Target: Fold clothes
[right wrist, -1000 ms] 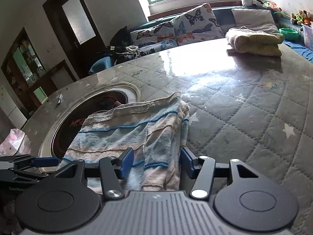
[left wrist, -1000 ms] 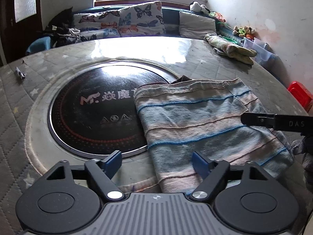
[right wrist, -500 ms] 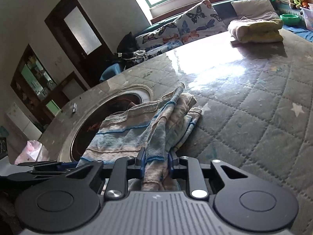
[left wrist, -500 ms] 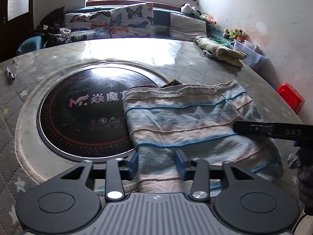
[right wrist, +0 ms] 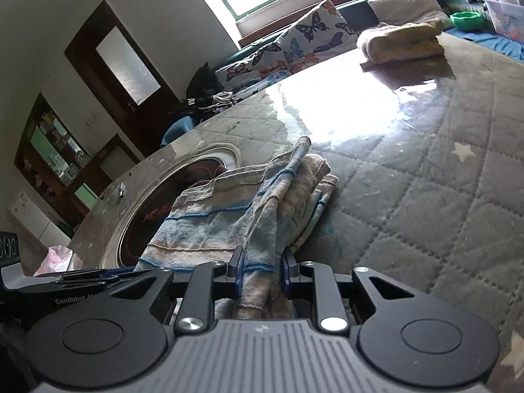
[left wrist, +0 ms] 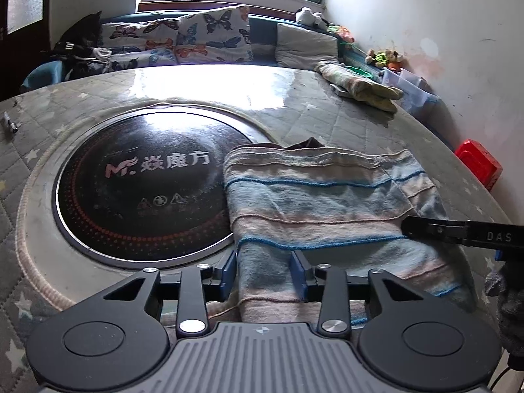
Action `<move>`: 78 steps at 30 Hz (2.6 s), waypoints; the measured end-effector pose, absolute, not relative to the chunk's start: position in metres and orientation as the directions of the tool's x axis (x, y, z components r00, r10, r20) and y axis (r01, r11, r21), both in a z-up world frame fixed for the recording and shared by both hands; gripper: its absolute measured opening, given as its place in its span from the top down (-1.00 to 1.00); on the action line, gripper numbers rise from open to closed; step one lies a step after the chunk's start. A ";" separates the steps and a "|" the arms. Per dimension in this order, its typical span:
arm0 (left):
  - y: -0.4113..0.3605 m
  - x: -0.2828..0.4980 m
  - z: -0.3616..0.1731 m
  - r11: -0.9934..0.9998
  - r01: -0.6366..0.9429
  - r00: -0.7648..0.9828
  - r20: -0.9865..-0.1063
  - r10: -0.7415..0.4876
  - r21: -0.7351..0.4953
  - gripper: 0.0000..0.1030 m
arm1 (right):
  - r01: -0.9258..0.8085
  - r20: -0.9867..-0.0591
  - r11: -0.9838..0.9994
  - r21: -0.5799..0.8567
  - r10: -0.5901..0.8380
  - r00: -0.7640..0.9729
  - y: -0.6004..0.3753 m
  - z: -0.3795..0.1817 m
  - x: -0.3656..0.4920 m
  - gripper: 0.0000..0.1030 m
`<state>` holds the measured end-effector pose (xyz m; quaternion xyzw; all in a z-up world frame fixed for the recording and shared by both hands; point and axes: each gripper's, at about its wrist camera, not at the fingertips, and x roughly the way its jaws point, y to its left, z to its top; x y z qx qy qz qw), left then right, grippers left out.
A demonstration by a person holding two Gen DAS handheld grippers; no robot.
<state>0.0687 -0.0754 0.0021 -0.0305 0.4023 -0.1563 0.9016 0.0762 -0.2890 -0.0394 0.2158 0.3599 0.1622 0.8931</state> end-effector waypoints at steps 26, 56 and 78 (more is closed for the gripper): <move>-0.166 0.115 0.079 0.912 0.407 0.710 -0.610 -0.352 -0.052 0.79 | -0.133 -0.442 0.942 0.309 0.266 0.857 -0.319 0.056 0.080 0.64; -0.225 0.157 0.059 0.915 0.404 0.692 -0.661 -0.291 0.020 0.79 | -0.065 -0.521 0.974 0.216 0.171 0.836 -0.358 0.041 0.118 0.64; -0.233 0.161 0.030 0.918 0.397 0.642 -0.717 -0.270 0.009 0.78 | -0.041 -0.585 0.973 0.229 0.171 0.793 -0.369 0.013 0.128 0.64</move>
